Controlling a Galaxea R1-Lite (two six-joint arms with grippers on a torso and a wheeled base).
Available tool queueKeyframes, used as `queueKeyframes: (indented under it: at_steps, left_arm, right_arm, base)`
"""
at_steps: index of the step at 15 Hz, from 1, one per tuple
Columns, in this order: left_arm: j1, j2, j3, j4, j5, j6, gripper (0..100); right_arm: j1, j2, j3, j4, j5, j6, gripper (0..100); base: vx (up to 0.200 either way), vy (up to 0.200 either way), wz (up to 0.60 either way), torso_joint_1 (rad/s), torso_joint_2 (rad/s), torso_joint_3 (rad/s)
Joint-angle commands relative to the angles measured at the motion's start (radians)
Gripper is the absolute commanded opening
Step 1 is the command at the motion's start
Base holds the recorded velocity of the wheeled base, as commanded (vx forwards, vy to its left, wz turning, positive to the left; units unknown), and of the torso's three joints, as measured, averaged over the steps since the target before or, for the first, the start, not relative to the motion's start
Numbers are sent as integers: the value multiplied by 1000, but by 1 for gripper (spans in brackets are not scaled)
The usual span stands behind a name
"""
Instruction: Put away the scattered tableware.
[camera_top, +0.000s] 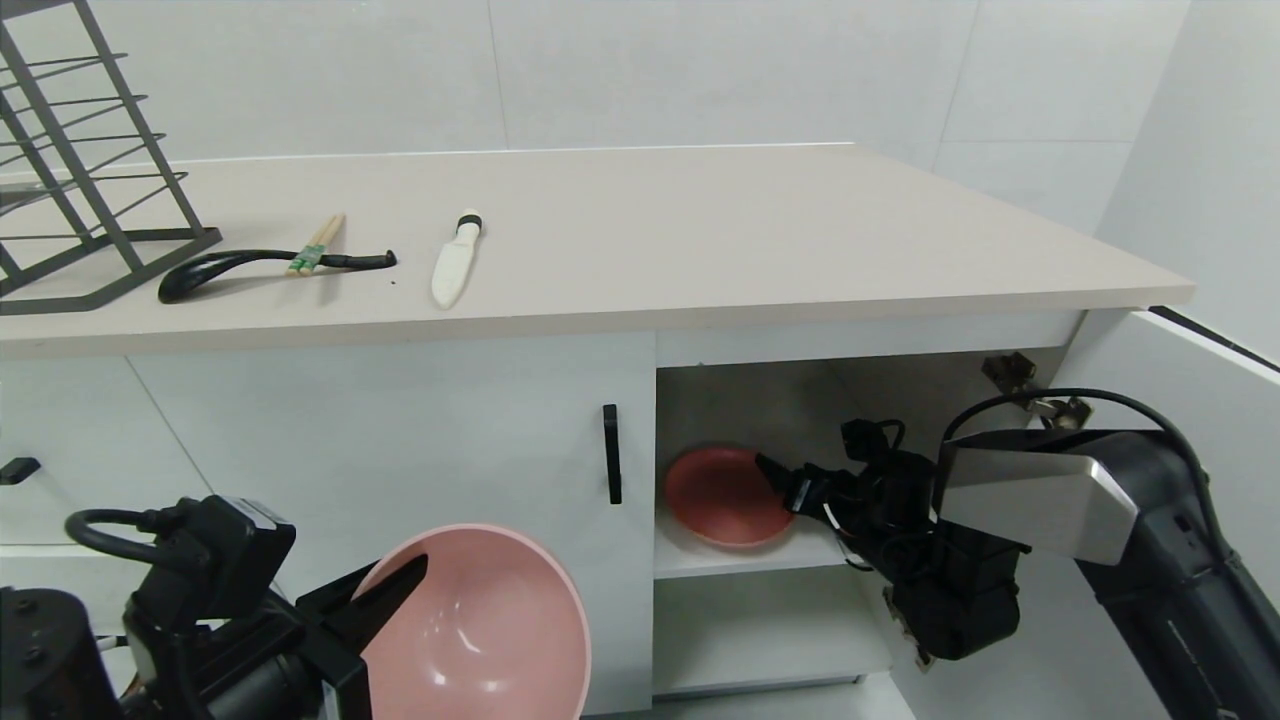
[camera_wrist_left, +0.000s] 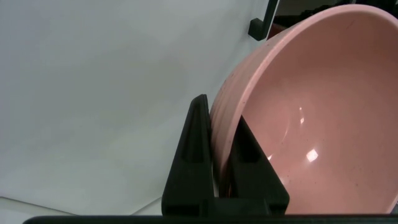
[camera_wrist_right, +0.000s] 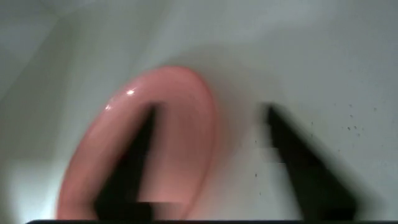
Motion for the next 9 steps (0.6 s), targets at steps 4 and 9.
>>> queueKeyframes:
  at_steps: [4, 9]
  left_arm:
    - [-5, 5, 0, 1, 0, -1, 0]
    - [-20, 8, 0, -19, -1, 13, 0]
  right_arm:
    - [-31, -99, 153, -9, -16, -226, 100]
    - [124, -478, 610, -9, -19, -283, 100]
  base:
    - [0, 0, 0, 0, 0, 0]
    - [0, 0, 0, 0, 0, 0]
